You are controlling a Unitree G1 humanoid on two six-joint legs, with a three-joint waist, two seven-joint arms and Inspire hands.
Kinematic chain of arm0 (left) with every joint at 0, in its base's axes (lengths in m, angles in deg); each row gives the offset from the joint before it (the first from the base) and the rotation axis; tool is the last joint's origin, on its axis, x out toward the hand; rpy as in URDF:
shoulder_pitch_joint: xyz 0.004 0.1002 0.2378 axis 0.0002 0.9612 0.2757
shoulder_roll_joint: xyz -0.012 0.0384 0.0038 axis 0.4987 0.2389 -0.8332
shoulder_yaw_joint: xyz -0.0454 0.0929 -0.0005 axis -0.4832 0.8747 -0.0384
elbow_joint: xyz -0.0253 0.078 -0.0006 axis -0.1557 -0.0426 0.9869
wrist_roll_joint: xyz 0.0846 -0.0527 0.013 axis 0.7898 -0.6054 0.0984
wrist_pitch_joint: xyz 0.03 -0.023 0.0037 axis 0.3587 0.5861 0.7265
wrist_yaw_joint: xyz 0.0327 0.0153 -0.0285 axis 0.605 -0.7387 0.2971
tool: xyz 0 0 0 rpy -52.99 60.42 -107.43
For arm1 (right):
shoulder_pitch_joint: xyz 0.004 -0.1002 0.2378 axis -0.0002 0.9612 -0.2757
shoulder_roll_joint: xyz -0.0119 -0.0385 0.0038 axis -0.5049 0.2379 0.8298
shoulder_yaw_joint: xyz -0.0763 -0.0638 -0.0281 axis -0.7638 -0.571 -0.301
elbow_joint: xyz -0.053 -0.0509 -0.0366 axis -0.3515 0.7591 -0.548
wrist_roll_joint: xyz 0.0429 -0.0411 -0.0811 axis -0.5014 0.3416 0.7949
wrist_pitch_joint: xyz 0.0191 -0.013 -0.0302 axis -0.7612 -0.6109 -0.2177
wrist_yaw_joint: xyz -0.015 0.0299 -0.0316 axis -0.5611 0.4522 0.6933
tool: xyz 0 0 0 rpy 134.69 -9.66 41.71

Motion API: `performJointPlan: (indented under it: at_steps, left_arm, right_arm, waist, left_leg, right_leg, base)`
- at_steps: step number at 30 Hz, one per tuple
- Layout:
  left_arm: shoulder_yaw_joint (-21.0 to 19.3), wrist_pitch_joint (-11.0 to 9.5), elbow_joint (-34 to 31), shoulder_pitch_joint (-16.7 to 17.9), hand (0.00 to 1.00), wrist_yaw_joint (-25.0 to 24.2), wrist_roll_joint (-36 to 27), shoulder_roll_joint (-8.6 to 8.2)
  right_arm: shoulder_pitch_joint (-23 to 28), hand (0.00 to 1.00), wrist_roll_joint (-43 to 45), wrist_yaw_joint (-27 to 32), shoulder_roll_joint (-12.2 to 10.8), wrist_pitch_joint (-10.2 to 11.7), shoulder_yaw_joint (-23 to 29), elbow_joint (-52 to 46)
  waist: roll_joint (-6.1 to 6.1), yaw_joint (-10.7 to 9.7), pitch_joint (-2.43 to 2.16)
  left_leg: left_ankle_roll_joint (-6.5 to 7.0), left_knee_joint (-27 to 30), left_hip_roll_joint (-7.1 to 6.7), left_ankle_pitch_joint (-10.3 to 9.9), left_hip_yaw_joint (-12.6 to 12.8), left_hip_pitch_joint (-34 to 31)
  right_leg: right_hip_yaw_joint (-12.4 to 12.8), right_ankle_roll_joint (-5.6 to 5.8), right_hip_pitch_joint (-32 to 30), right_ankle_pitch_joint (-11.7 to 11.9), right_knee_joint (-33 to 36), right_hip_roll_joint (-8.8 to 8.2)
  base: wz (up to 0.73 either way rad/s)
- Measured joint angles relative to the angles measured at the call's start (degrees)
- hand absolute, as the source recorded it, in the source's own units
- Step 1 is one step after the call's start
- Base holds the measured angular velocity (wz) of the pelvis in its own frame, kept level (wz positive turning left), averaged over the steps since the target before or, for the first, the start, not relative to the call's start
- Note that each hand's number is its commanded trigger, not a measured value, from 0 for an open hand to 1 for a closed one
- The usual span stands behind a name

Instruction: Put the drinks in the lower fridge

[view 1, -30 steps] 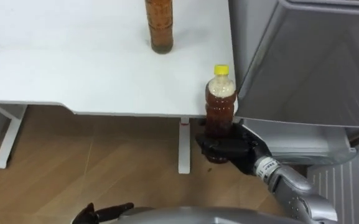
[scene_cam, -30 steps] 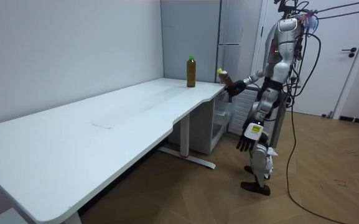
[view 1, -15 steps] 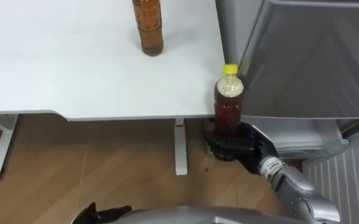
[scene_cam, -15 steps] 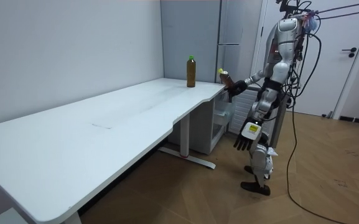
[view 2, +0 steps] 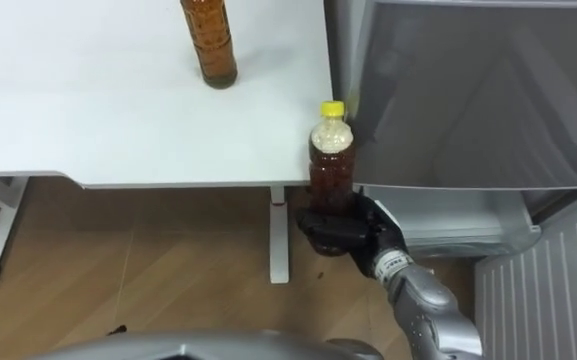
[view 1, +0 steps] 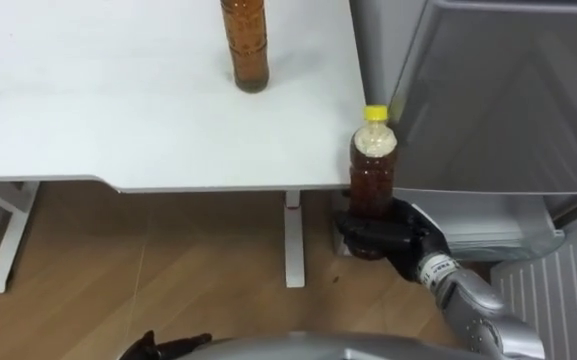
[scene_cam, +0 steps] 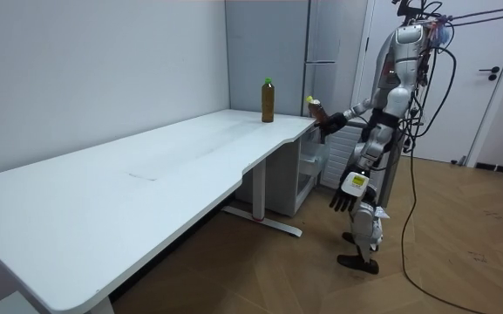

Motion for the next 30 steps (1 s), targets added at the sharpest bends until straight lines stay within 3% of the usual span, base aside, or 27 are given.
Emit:
performJointPlan:
  at_steps: [4,9,13,18,22,30]
  left_arm:
    - [-0.9,0.0,0.0,1.3,0.00,0.3,-0.1,0.03]
    - [-1.2,0.0,-0.1,2.9,0.00,1.6,0.0,0.07]
    - [-1.4,0.0,-0.1,3.3,0.00,3.2,0.0,0.08]
    - [-2.0,0.0,-0.1,3.3,0.00,4.1,0.0,0.08]
    - [-2.0,0.0,-0.1,2.9,0.00,3.9,0.1,0.04]
    - [-2.0,0.0,0.1,2.9,0.00,3.8,1.0,-0.33]
  right_arm:
    - [0.1,1.00,-0.3,2.4,-0.6,0.0,0.0,0.0]
    - [0.2,1.00,-0.4,5.2,-0.9,0.2,0.0,1.5]
    - [0.6,1.00,-0.4,9.2,-1.0,0.2,-0.1,1.4]
    - [0.6,1.00,1.4,13.8,-1.0,1.4,-0.2,1.4]
    - [0.6,1.00,7.9,19.6,-1.0,2.6,-0.2,1.4]
    - [0.9,1.00,26.5,29.9,-0.8,6.3,0.9,0.4]
  waist:
    - [-0.42,0.0,0.17]
    - [-0.86,-0.1,-0.02]
    - [-0.81,-0.9,-0.43]
    - [-0.59,-0.9,-0.45]
    - [-0.42,-1.0,-0.10]
    - [-0.12,-1.8,-0.30]
  left_leg:
    - [0.04,0.2,-0.14,0.0,-0.7,-0.2]
    - [0.18,0.7,-0.41,0.1,-1.4,-0.4]
    - [0.64,1.1,-0.91,0.3,-2.2,-0.7]
    - [1.20,1.1,-1.23,0.6,-2.2,-1.0]
    - [1.51,1.0,-1.50,0.8,-2.0,-1.2]
    - [1.84,0.6,-1.65,1.1,-0.8,-2.1]
  right_leg:
    - [-0.9,0.01,0.1,0.0,0.0,-0.24]
    - [-1.1,0.04,0.0,0.0,-0.1,-0.50]
    - [-1.7,0.49,0.3,0.0,0.0,-0.94]
    - [-1.3,1.03,-0.1,0.6,0.1,-1.29]
    - [-0.6,1.25,-0.4,1.0,0.3,-1.43]
    - [0.9,1.43,-2.2,1.1,1.2,-1.50]
  base:
    - [0.09]
    - [0.07]
    - [0.13]
    - [0.00]
    - [-0.03]
    - [-0.09]
